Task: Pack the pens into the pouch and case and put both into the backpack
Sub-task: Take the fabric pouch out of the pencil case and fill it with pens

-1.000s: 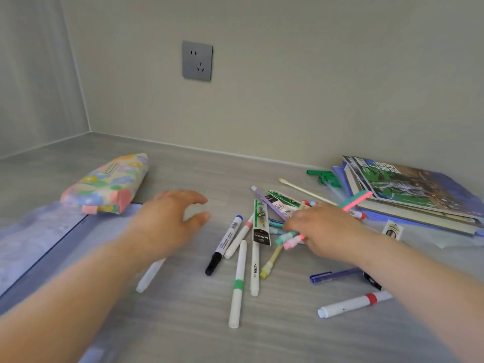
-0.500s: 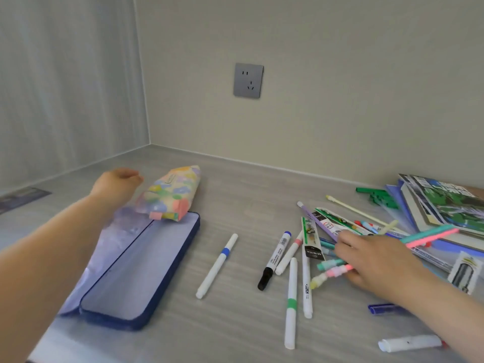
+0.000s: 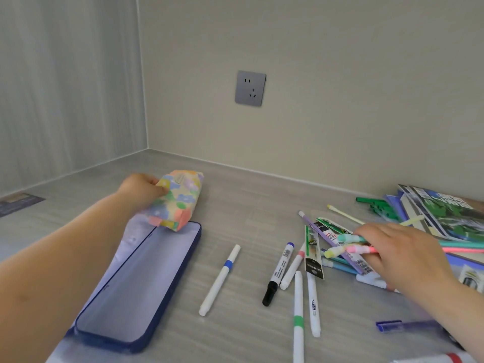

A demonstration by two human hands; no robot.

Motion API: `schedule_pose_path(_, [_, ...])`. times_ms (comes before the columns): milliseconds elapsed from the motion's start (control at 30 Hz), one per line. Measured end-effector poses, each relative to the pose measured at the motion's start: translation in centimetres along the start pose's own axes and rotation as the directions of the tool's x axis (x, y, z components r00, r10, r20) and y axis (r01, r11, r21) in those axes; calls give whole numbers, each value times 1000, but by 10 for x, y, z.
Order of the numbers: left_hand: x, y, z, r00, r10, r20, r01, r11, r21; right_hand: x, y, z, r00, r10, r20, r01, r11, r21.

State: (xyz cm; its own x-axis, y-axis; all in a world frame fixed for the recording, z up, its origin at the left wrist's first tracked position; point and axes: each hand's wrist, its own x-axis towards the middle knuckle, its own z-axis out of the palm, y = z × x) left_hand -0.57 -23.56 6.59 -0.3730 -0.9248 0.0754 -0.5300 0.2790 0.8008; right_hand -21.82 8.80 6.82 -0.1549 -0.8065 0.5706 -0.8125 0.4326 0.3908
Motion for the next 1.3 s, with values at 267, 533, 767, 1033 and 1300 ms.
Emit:
schedule_pose_path(267, [-39, 56, 5, 851, 514, -110, -519, 854, -23, 2, 9, -16, 973, 47, -224, -29, 996, 83])
schedule_pose_path(533, [-124, 80, 13, 369, 920, 129, -915, 336, 224, -4, 21, -60, 891, 331, -312, -207, 906, 369])
schedule_pose_path(767, [-157, 60, 43, 194, 962, 195, -970, 158, 186, -14, 26, -106, 729, 618, -295, -211, 612, 763])
schedule_pose_path(1033, [-165, 39, 59, 280, 910, 306, -955, 295, -5, -2, -3, -132, 726, 687, -31, 63, -22, 998])
schedule_pose_path(1300, [-165, 36, 68, 481, 846, 228, -862, 504, -51, -4, -38, -110, 907, 258, 332, -409, 360, 838])
